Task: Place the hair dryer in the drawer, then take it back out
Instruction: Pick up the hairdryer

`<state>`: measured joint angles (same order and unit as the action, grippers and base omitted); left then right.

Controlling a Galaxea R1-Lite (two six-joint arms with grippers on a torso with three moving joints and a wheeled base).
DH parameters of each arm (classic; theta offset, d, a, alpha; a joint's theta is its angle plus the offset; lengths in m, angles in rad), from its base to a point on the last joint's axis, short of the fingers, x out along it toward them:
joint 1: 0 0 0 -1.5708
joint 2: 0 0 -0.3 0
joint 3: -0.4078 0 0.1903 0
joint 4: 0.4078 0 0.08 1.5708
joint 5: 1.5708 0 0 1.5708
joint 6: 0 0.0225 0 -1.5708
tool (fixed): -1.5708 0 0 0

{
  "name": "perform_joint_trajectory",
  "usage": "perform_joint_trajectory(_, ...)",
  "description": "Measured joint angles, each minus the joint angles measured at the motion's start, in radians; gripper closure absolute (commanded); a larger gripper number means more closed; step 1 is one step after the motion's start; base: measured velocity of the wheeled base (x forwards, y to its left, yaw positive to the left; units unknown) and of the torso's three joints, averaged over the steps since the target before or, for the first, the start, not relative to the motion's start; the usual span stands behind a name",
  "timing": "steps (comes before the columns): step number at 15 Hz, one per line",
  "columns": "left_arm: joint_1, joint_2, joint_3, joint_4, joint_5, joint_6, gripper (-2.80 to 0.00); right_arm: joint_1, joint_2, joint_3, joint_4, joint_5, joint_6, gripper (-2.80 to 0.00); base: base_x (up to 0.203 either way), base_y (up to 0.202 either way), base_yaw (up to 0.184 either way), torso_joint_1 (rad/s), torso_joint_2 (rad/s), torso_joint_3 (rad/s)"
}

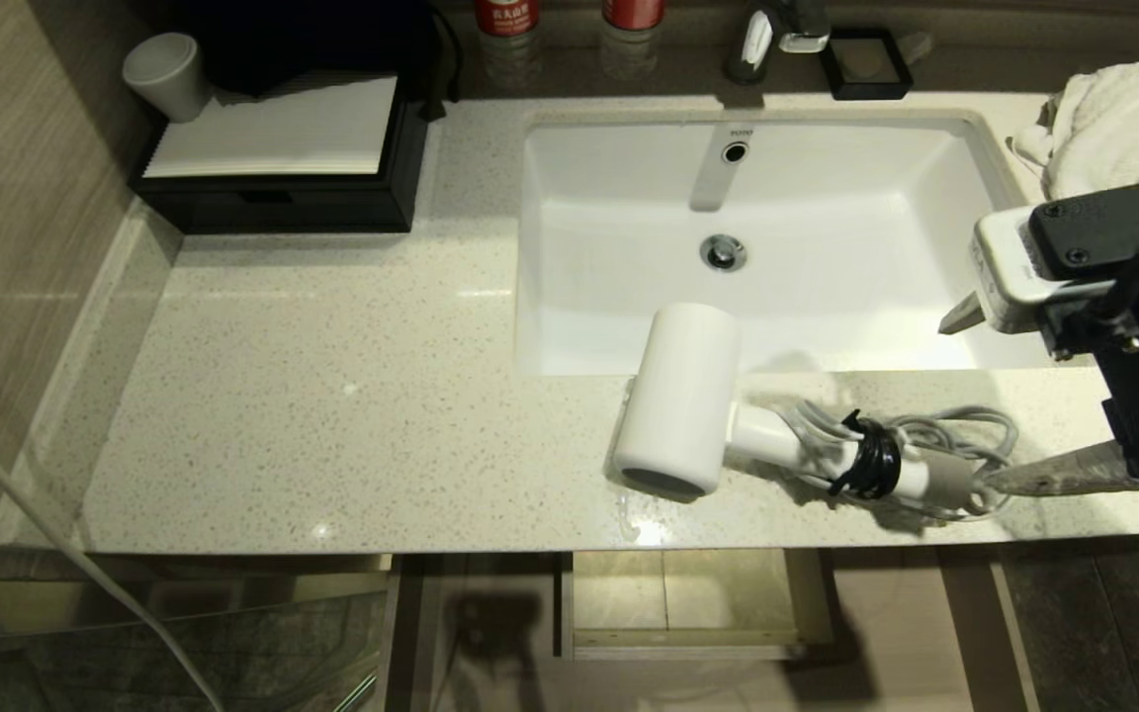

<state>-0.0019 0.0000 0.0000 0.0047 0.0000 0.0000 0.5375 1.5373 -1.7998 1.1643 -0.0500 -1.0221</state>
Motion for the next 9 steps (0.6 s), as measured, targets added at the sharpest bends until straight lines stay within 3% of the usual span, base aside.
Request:
perform_joint_trajectory(4, 0.000, 0.000, 0.000, 0.000, 0.000, 0.000, 0.00, 0.056, -0.047, 0.045, 0.022, -0.074, 0.117, -2.80, 0.000, 0.000, 0.000, 0.000, 0.00, 0.000)
perform_joint_trajectory(9, 0.000, 0.000, 0.000, 0.000, 0.000, 0.000, 0.00, 0.186, -0.045, 0.092, 0.006, -0.141, 0.391, -2.80, 0.000, 0.000, 0.000, 0.000, 0.00, 0.000)
